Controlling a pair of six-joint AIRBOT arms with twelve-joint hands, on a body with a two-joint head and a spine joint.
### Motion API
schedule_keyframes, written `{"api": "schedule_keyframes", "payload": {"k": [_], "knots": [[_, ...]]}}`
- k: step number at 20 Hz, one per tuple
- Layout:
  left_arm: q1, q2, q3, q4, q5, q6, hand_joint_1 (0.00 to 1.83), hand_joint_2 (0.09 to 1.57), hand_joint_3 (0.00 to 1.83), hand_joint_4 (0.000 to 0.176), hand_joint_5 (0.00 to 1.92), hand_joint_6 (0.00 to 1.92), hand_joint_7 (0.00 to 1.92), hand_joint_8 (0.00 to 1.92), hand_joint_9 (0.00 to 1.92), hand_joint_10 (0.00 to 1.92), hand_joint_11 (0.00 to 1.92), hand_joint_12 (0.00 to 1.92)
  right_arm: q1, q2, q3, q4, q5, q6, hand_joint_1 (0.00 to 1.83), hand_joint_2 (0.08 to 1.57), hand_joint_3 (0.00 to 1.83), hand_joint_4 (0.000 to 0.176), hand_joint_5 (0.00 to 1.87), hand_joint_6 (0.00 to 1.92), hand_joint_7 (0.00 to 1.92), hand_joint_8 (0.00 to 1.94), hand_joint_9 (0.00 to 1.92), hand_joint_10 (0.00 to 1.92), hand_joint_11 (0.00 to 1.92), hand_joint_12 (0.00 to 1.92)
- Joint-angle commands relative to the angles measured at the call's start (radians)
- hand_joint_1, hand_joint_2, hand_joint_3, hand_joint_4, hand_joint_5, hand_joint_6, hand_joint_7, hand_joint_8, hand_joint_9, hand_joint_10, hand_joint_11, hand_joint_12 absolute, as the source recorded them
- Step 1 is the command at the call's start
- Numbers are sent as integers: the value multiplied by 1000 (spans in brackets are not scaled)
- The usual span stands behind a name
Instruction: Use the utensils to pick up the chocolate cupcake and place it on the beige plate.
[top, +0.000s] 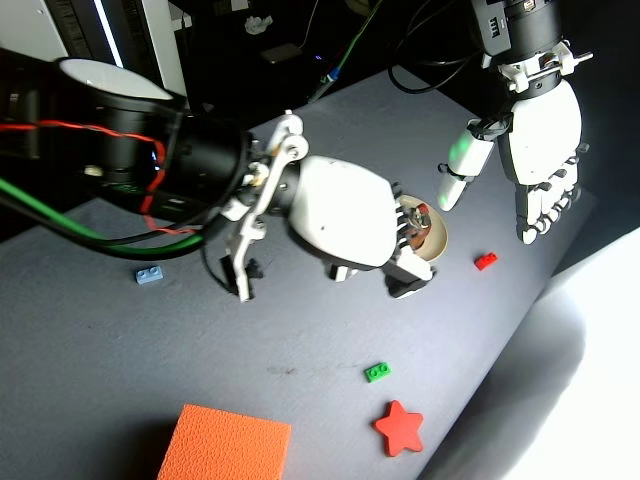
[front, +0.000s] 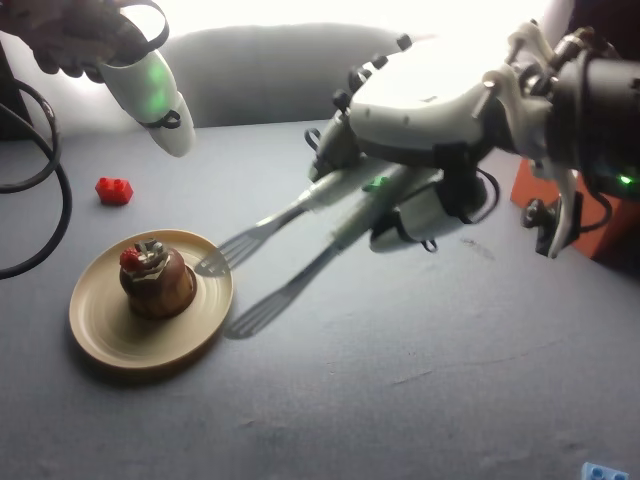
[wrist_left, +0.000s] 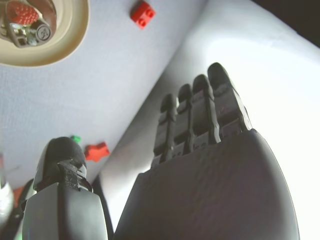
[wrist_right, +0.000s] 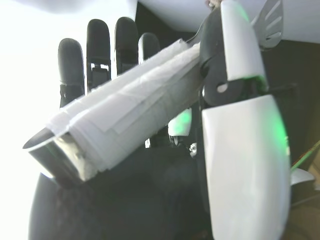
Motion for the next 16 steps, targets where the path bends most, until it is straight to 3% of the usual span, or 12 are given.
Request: {"api": "schedule_keyframes", "payload": {"k": [1,7,8,9,10,11,12,14,15,16], "knots": [[-11,7,2,66,-22,1,354,1058,0,0,125,5,83,4,82,5,0,291,-2,20,-15,-5,-39,-1,1049,1146,3,0,826,32,882,8,619,522,283,1350],[-11,8,1,66,-22,1,353,1052,2,0,104,0,90,0,93,0,0,345,-86,46,-36,-4,-40,22,1062,1142,2,0,841,21,894,7,639,508,291,1366],[-11,8,1,66,-22,1,360,1051,1,0,118,6,96,2,98,2,0,348,-101,47,-40,-4,-50,11,1090,1180,0,0,832,960,912,12,647,543,288,1377],[-11,8,1,67,-22,1,366,1051,1,0,119,4,93,1,94,0,0,335,-118,48,-44,-14,-56,4,1069,1149,0,0,668,634,898,5,625,554,273,1393],[-11,8,1,67,-21,1,355,1055,2,0,123,5,95,1,95,1,0,332,-130,49,-47,-53,-68,34,1080,1138,0,0,689,396,884,9,618,561,283,1363],[-11,8,1,67,-21,1,365,1055,1,0,125,5,98,2,98,2,0,330,-145,51,-52,-154,-86,129,1059,1143,0,0,729,256,879,7,614,563,273,1371],[-11,8,1,67,-21,1,368,1054,1,0,129,6,103,4,103,4,0,333,-167,62,-66,-403,-121,342,1043,1146,0,0,779,173,889,8,630,563,297,1361],[-11,8,1,67,-21,1,352,1058,2,0,129,1,101,1,104,2,0,351,-204,77,-86,-682,-207,596,1037,1157,1,0,784,127,888,6,623,573,281,1383],[-11,8,1,67,-21,1,357,1058,2,0,127,0,97,0,100,0,0,346,-232,85,-97,-829,-267,711,1078,1187,7,0,806,1004,905,10,625,591,287,1394],[-11,8,1,67,-21,1,356,1061,3,0,132,2,94,0,95,0,0,344,-259,90,-105,-892,-316,768,1089,1214,6,0,770,1244,901,8,617,598,279,1395]]}}
